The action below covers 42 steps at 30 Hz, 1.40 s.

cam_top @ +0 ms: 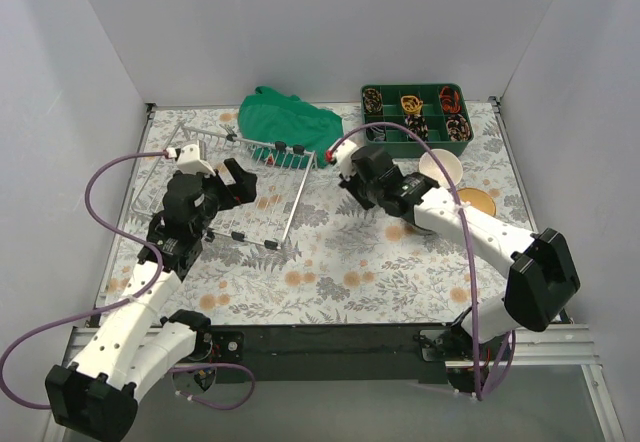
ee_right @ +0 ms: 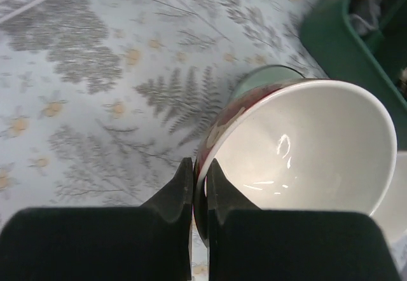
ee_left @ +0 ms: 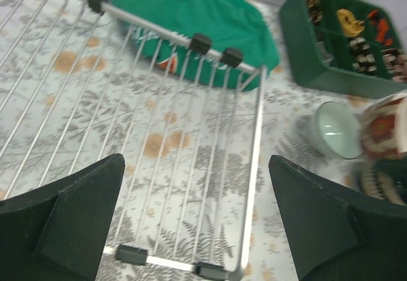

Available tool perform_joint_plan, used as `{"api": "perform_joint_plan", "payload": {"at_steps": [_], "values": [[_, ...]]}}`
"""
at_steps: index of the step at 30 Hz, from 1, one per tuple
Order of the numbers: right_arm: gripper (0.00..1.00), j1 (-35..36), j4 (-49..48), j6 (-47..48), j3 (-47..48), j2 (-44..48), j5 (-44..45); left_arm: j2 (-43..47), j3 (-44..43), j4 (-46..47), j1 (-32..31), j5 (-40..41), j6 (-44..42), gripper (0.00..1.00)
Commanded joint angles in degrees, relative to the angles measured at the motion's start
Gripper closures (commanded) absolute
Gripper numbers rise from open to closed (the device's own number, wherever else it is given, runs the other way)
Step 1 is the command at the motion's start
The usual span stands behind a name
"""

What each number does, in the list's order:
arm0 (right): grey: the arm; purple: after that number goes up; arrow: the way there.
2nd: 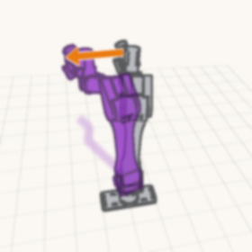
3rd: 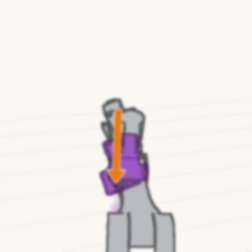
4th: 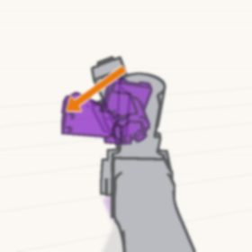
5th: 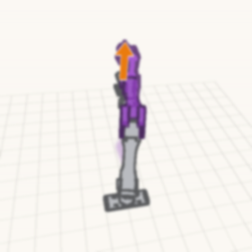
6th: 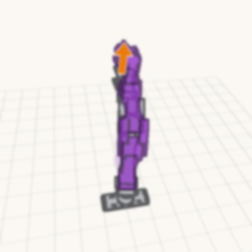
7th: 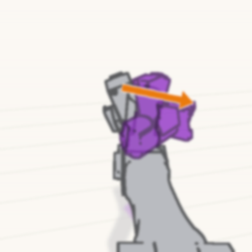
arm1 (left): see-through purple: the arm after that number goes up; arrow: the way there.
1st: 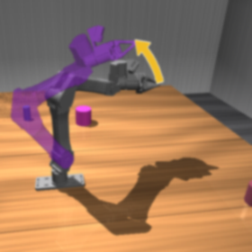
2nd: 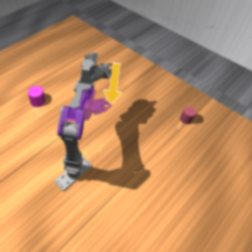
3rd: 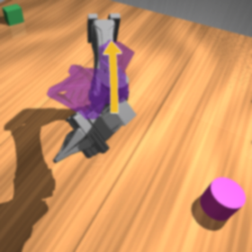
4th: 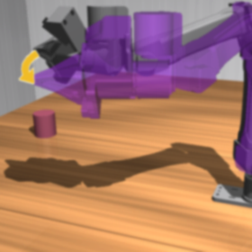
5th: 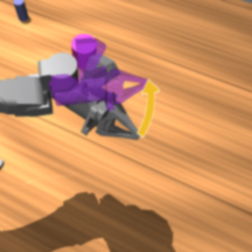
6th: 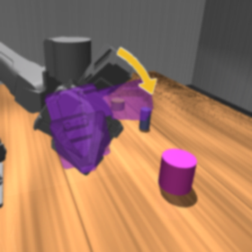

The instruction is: Unload the bowls from the dish rack

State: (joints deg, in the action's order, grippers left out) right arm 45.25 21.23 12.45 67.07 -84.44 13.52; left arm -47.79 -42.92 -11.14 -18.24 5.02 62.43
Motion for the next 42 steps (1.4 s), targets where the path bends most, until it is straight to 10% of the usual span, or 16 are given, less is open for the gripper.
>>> {"api": "perform_joint_plan", "payload": {"at_steps": [1,14,28,42], "values": [[0.99,-7.5,-1.0,0.7,4.1,1.8,8.2,1.9,2.7,-1.5,-1.0,9.3,-5.0,0.02],[0.99,-27.0,-2.3,-5.3,8.5,-4.5,4.2,4.7,4.0,-1.5,-2.4,12.3,-5.9,0.02],[0.99,-30.3,-4.9,-8.1,6.5,-11.1,0.4,5.1,4.4,-1.5,-2.9,12.4,-6.6,0.02],[0.50,-30.3,-5.2,-13.5,4.6,-6.1,-0.3,5.3,4.7,-1.3,-3.0,12.6,-6.6,0.02]]}}
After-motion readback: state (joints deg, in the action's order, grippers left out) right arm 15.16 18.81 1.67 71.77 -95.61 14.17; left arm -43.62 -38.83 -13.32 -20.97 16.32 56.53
